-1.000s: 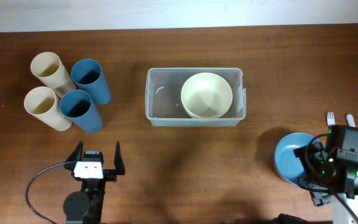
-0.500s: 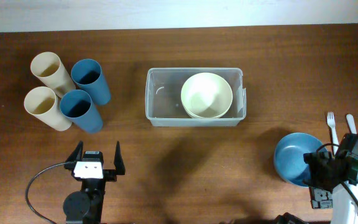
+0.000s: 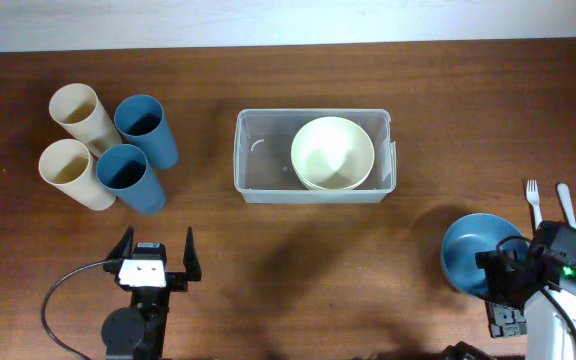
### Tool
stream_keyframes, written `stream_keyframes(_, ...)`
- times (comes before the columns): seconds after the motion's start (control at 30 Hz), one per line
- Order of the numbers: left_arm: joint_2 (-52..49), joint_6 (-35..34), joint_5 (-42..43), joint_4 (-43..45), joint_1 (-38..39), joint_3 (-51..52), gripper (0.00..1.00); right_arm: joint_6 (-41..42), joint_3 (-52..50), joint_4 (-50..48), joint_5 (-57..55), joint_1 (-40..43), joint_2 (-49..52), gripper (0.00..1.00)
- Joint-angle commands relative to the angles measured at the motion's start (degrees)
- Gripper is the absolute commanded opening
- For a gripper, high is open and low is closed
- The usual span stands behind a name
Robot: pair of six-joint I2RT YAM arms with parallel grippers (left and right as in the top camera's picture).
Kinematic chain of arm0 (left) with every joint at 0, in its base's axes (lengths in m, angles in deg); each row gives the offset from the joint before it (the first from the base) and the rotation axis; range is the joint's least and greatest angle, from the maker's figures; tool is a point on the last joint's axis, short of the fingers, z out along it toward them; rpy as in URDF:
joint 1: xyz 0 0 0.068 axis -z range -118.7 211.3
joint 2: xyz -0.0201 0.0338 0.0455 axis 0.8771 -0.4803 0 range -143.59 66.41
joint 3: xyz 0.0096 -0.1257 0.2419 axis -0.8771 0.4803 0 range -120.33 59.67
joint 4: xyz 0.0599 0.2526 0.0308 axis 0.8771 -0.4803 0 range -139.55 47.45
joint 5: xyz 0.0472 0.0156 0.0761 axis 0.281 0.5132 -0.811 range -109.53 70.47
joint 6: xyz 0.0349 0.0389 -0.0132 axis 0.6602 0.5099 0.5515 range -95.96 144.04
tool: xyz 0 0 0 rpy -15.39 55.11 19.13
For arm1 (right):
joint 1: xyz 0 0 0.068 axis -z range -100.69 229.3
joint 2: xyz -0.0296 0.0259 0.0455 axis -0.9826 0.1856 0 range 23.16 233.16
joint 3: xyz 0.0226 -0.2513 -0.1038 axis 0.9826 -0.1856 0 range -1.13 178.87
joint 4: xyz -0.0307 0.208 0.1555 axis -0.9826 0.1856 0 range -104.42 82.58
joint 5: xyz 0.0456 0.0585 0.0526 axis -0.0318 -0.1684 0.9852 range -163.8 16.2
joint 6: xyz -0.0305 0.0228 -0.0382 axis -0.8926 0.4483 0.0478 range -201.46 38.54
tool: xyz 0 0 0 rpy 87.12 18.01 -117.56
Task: Pack container
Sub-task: 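Grasp the blue bowl's rim with the right gripper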
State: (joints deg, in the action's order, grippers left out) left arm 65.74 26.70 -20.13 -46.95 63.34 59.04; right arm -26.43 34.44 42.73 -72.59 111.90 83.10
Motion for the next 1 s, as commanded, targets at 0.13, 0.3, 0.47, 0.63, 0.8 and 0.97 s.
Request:
stream_keyframes(0.13, 0.37, 1.09, 0.72, -0.37, -0.39, 0.11, 1.00, -0.39, -3.50, -4.74, 0.28, 0.48, 2.12, 0.99)
stream_keyframes(0.3, 0.37, 1.09, 0.72, -0.37, -0.39, 0.11, 1.00, -0.39, -3.50, -7.61, 0.31, 0.48, 5.29, 0.99)
stream_keyframes(0.47, 0.37, 1.09, 0.72, -0.37, -0.39, 0.11, 1.00, -0.39, -3.50, -9.86, 0.28, 0.48, 9.16, 0.91)
stream_keyframes(0.63, 0.37, 1.09, 0.72, -0.37, -0.39, 0.11, 1.00, -0.37, -3.50, -11.06, 0.31, 0.48, 12.20, 0.48)
stream_keyframes(0.8, 0.37, 1.09, 0.72, -0.37, -0.39, 0.11, 1.00, -0.39, -3.48, -11.43, 0.33, 0.48, 12.33, 0.45)
stream_keyframes(0.97, 0.37, 1.09, 0.72, -0.37, -0.39, 0.11, 1.00, -0.39, -3.21, -12.00, 0.33, 0.48, 12.33, 0.44)
